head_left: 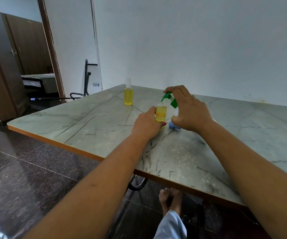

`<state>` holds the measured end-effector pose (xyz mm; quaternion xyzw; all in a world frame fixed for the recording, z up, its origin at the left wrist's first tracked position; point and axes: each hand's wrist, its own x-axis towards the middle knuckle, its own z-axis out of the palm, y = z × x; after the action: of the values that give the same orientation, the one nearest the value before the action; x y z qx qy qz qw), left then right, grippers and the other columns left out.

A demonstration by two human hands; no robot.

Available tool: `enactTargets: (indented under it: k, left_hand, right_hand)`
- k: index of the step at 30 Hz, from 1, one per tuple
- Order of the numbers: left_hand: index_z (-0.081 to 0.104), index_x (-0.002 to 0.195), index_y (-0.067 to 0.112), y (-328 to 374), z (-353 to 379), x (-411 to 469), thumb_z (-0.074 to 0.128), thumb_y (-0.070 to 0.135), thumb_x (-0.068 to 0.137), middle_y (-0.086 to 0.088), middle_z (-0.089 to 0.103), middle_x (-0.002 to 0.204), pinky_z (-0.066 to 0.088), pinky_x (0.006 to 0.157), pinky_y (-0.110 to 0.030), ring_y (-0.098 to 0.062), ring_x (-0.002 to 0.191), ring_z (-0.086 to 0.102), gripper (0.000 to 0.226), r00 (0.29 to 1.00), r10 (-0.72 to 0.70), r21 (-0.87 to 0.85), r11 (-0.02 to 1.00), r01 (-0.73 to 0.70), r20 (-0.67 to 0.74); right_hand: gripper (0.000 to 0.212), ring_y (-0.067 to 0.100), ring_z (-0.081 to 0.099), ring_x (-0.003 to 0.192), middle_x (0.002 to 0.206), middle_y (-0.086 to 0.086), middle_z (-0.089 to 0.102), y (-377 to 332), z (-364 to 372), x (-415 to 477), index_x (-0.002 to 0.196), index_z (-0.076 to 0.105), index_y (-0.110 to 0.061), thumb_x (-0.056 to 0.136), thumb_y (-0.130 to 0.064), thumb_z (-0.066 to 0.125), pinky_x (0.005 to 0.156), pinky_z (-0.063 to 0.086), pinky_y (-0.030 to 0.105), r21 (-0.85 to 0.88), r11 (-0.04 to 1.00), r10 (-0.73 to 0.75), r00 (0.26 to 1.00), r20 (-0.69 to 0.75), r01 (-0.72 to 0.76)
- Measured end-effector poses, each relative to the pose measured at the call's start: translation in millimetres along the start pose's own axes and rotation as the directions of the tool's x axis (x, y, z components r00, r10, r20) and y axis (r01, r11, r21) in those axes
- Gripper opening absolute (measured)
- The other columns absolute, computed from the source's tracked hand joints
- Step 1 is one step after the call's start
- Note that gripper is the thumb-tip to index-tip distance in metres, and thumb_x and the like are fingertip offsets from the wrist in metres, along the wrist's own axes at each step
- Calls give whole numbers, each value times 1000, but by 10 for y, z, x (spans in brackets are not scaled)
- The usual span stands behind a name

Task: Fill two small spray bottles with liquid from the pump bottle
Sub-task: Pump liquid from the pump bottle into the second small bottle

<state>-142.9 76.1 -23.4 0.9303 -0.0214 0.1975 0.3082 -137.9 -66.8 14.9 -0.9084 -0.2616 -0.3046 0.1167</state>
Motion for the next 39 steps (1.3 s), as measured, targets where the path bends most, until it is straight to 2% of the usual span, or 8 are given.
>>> enactTargets:
  k: [8, 12, 16, 21, 25, 31, 35, 39]
  left_hand:
    - [40, 129, 18, 25, -8, -9, 62, 40, 87, -12, 59, 121, 46, 81, -32, -26, 103, 57, 52, 1000, -15, 10, 1000, 15, 16]
    - [45, 122, 16, 22, -36, -34, 62, 37, 87, -12, 61, 117, 42, 77, -30, -26, 100, 57, 45, 1000, 4, -52, 999, -4, 4]
    - [44, 124, 16, 33, -43, -46, 61, 37, 88, -11, 60, 120, 41, 76, -28, -24, 100, 56, 45, 1000, 2, -47, 999, -2, 6]
    - [43, 125, 16, 36, -37, -38, 61, 37, 88, -11, 60, 118, 42, 77, -29, -23, 98, 56, 46, 1000, -2, -34, 999, 2, 15]
    - [43, 125, 17, 31, -24, -27, 62, 38, 87, -13, 61, 117, 44, 78, -31, -26, 98, 58, 47, 1000, -11, -24, 1000, 12, 24]
    - [45, 122, 16, 14, -32, -36, 63, 37, 86, -14, 62, 114, 45, 79, -35, -29, 100, 58, 45, 1000, 0, -55, 999, 0, 15]
    - [46, 122, 15, 11, -36, -36, 62, 36, 87, -14, 62, 114, 41, 75, -32, -29, 100, 58, 44, 1000, 13, -63, 998, -13, 7]
    - [44, 124, 16, 12, -25, -28, 62, 37, 87, -14, 61, 115, 43, 76, -32, -29, 100, 58, 46, 1000, 7, -37, 999, -6, 14]
  right_hand:
    - [72, 19, 54, 84, 123, -3, 40, -1, -10, 10, 126, 39, -27, 63, -16, 72, 52, 34, 19, -7, 1000, 16, 1000, 0, -16]
    - [87, 18, 54, 84, 135, -9, 37, 16, 10, 5, 137, 28, -34, 63, -17, 69, 53, 38, 22, -34, 999, -6, 999, 36, 8]
    - [101, 20, 55, 100, 149, -11, 29, 27, 0, -2, 146, 13, -38, 64, -17, 68, 60, 46, 25, -35, 999, -28, 998, 64, 30]
    - [86, 16, 54, 85, 132, -10, 41, 42, 14, 6, 133, 30, -35, 61, -16, 71, 52, 32, 17, 16, 1000, -21, 999, 48, 20]
    - [71, 16, 53, 81, 120, -7, 43, 33, 21, 22, 124, 39, -29, 62, -15, 70, 50, 31, 17, 28, 1000, -5, 1000, 0, 5]
    - [74, 17, 53, 80, 124, -8, 42, 17, 29, 25, 128, 37, -31, 63, -17, 69, 51, 34, 20, 4, 1000, -11, 1000, 3, 11]
    - [80, 16, 51, 78, 130, -11, 41, 13, 17, 12, 133, 32, -35, 62, -17, 66, 56, 43, 26, -5, 1000, -15, 1000, 3, 15]
    - [74, 16, 51, 78, 124, -8, 42, 18, 19, 23, 127, 38, -31, 62, -15, 68, 52, 32, 19, 9, 1000, -9, 1000, -1, 9]
